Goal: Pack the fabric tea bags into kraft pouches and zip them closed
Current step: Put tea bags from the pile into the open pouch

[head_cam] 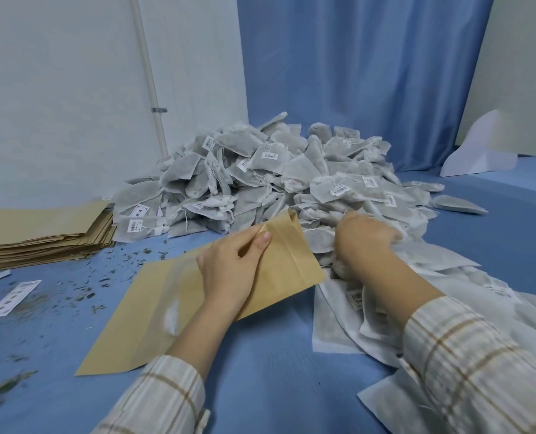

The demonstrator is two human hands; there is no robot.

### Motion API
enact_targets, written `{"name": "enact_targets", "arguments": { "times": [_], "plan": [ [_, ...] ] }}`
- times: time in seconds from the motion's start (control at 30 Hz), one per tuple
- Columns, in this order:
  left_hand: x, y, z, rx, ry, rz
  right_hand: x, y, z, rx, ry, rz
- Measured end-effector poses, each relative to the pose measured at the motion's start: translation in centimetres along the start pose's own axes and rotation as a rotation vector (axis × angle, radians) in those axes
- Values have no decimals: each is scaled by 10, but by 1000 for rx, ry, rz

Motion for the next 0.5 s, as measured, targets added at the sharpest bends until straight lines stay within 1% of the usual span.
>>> {"name": "enact_targets", "arguments": {
  "times": [0.03,0.07,0.13,0.17,0.2,0.23,0.3,0.37,0.4,0.43,0.47,0.5],
  "plan": [
    [0,-2,0,-2,-3,2,0,1,-2,47,48,-47],
    [0,-3,0,-1,-4,1,-1,6,-2,161,113,-93],
    [-1,-3,-1,15,-9,-6,-1,22,9,467,217,-235],
    [-1,-3,-1,24,-16,-10,2,29,18,578,246,-369],
    [-1,-2,-1,30,-22,-11,6,34,24,645,261,-544],
    [-1,-2,-1,35,-26,-8,9,38,28,664,267,-738],
    [0,0,-1,54,-25,1,17,39,31,643,215,-1116],
    [2,4,-2,79,-28,-2,27,28,26,573,46,-1403],
    [2,5,-2,87,-29,-4,29,18,23,495,-37,-1567],
    [3,7,-3,91,-31,-3,27,10,22,382,-100,-1763],
    [4,8,-3,88,-33,3,21,1,19,250,-134,-1932],
    [6,9,-3,79,-42,9,14,-4,19,127,-135,-2017]
  ]
}}
Point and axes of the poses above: each hand's wrist, its own z-axis away from the middle knuckle, its own y-axis out of the back of the hand, x = y × z, the point moved 7 cm from there along -z, towards the middle knuckle, and after that the axes turned 3 degrees about x, right-handed, at the moved point
